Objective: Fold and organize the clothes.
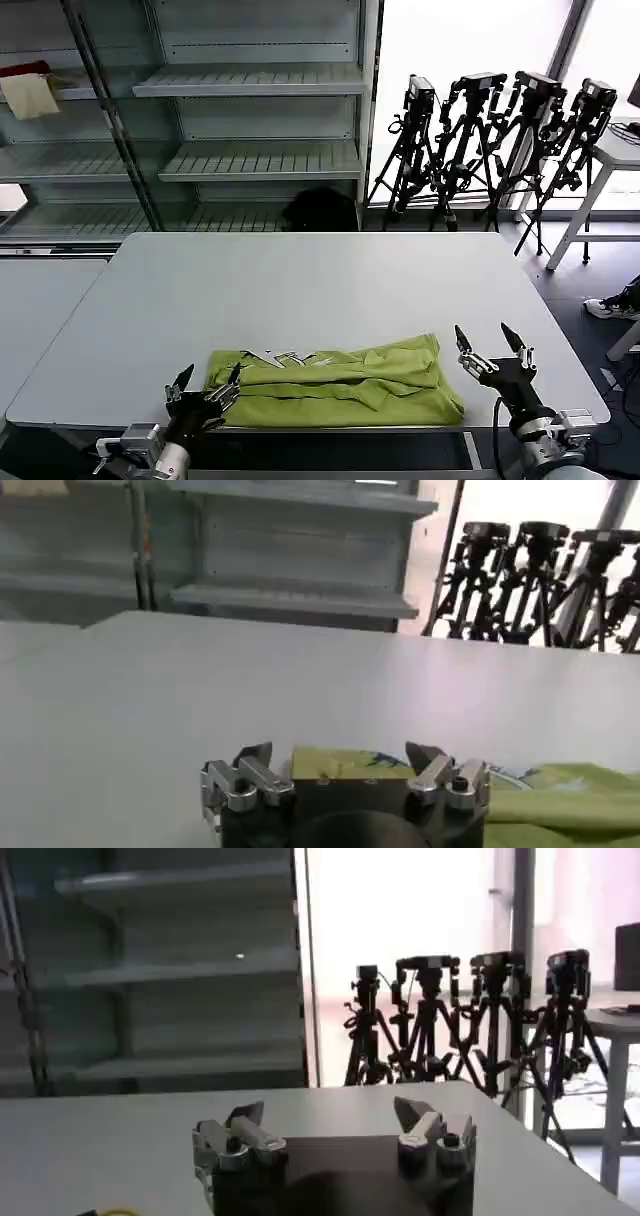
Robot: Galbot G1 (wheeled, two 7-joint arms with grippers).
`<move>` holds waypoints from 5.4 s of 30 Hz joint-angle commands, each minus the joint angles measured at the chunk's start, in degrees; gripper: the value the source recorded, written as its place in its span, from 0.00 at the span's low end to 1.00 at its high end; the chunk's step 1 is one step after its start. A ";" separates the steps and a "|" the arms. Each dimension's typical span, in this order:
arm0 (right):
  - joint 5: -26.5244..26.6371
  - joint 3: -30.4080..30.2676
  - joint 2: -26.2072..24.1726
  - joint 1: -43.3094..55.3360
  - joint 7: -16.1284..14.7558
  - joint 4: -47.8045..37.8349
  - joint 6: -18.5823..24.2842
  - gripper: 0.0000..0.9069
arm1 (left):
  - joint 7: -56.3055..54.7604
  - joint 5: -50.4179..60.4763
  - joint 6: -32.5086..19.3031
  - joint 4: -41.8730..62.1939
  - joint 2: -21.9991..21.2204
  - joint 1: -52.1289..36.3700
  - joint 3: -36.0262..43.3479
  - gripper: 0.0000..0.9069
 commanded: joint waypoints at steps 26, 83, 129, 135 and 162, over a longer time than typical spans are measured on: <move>1.33 3.37 -0.38 -1.09 -3.72 -1.07 3.43 1.00 | -0.09 3.51 -8.58 7.88 -5.36 0.23 5.36 0.00; 0.13 -0.43 -0.02 3.07 -2.07 -0.59 1.25 1.00 | -2.28 -8.23 -7.99 4.30 10.08 -2.76 -21.22 0.01; -1.14 -3.23 1.02 5.01 -2.31 -0.96 0.15 1.00 | 6.37 13.36 -11.24 13.59 2.93 -17.19 15.65 0.26; -1.33 -3.28 1.09 4.84 -2.30 -1.27 0.31 1.00 | 7.50 13.39 -12.63 12.16 4.40 -14.70 13.77 0.33; -1.97 -3.79 1.52 5.20 -2.04 -1.24 0.25 1.00 | 3.33 12.19 -8.03 1.88 5.06 -14.50 12.22 1.00</move>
